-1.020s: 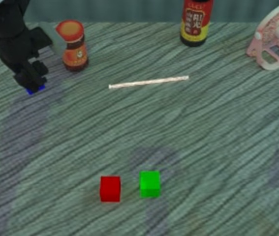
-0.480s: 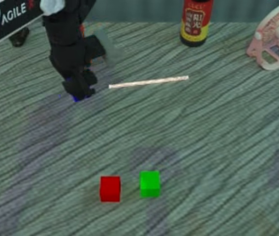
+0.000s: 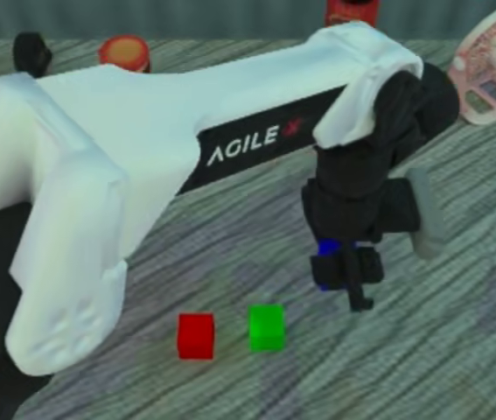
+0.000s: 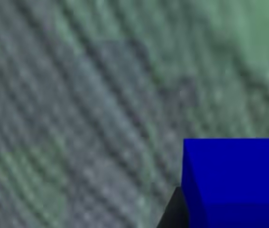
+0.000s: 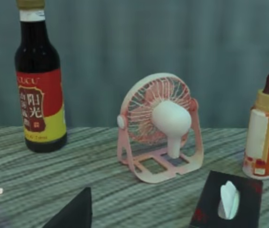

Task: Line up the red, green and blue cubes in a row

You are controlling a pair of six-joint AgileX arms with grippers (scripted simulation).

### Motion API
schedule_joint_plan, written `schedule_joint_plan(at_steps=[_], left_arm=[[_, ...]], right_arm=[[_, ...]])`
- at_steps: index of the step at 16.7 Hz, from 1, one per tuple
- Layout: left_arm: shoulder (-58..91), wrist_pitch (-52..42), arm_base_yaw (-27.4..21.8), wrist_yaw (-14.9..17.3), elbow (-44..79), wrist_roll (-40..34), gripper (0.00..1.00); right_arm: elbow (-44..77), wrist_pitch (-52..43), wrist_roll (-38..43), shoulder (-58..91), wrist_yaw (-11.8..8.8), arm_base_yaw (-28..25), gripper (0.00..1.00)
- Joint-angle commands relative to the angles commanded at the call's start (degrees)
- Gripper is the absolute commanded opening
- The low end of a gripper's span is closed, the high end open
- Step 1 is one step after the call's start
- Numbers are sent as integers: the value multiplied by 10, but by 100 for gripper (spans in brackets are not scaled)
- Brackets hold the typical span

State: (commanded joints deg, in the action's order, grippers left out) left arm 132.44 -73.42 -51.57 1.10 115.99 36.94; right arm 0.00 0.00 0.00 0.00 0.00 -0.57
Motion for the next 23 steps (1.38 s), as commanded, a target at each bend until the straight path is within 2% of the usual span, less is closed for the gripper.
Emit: schedule_joint_plan(at_steps=[3, 8, 15, 20, 23], left_arm=[[-11, 2, -41, -2, -4, -16, 0], [-8, 4, -41, -1, -5, -16, 0], [20, 125, -44, -1, -93, -18, 0], [25, 137, -44, -2, -103, -18, 0], [25, 137, -44, -2, -103, -18, 23]], right_arm=[[0, 0, 0, 0, 0, 0, 100], [0, 0, 0, 0, 0, 0, 100], [0, 0, 0, 0, 0, 0, 100], [0, 0, 0, 0, 0, 0, 100], [0, 0, 0, 0, 0, 0, 100]])
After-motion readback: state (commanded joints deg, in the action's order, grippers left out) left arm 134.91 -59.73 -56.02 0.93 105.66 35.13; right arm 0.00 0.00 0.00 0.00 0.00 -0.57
